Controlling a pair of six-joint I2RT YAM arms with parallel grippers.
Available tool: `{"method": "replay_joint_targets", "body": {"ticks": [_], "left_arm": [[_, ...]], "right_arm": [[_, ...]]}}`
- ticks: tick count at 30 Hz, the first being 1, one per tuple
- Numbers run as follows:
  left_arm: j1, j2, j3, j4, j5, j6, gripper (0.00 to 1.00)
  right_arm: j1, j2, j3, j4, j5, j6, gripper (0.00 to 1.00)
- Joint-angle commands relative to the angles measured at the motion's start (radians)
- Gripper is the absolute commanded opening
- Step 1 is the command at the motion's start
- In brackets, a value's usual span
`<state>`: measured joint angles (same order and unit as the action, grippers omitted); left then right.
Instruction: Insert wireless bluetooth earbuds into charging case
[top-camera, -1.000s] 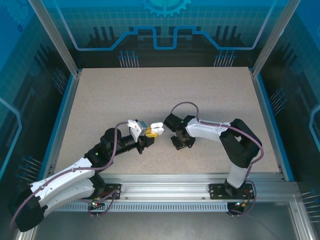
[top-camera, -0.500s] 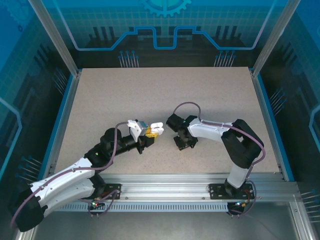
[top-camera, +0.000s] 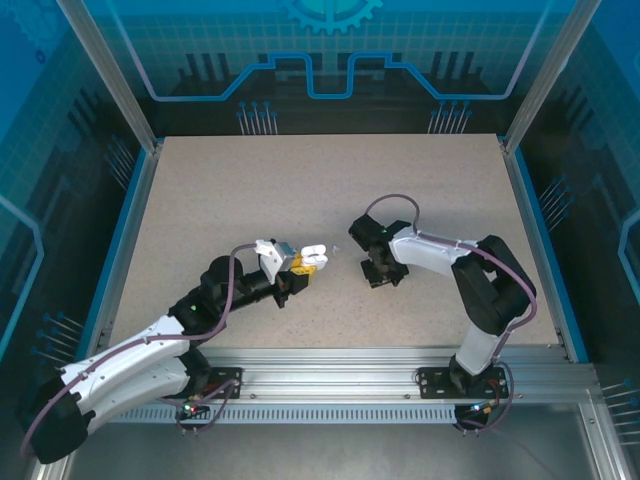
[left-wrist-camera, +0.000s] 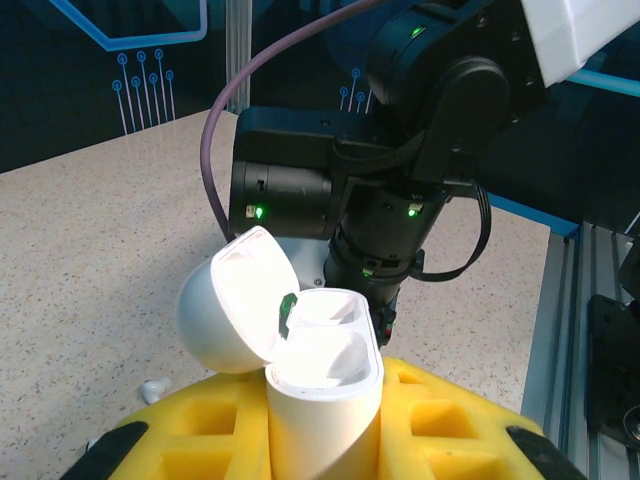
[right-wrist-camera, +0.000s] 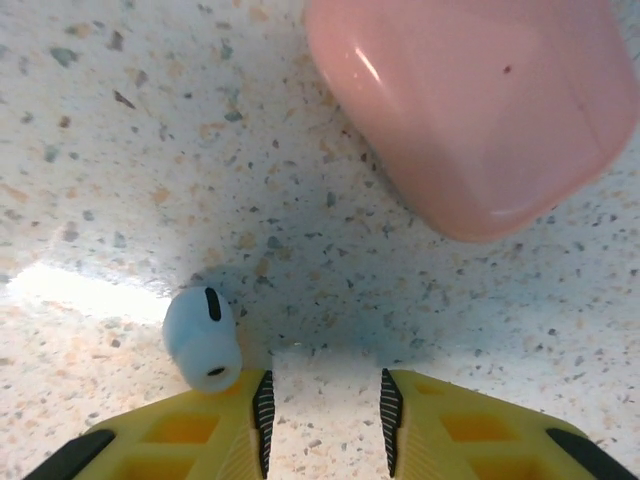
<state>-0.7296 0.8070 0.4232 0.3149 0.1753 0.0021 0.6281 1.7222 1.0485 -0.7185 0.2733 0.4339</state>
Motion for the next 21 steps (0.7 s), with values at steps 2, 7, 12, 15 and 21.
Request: {"method": "replay_joint_targets", "body": {"ticks": [2, 7, 12, 15, 21], "left_arm": [[-0.005, -0.029, -0.007, -0.006, -0.017, 0.012, 0.12], [-0.004, -0.032, -0.021, 0.023, -0.02, 0.012, 0.12], [-0.005, -0.041, -0.029, 0.029, -0.018, 0.002, 0.12], [-0.005, -0.055, -0.036, 0.023, -0.018, 0.0, 0.12], [-0.005, -0.08, -0.038, 0.003, -0.027, 0.007, 0.12]], "right_arm": [[-0.013, -0.132, -0.03, -0.016, -0.003, -0.035, 0.38], [-0.036, -0.189, 0.006, -0.045, -0.156, -0.135, 0.43], [-0.046, -0.088, 0.106, -0.109, -0.251, -0.214, 0.46], [-0.055, -0.025, 0.136, -0.105, -0.287, -0.217, 0.46], [-0.079, 0.068, 0.174, -0.104, -0.308, -0.205, 0.44]]}}
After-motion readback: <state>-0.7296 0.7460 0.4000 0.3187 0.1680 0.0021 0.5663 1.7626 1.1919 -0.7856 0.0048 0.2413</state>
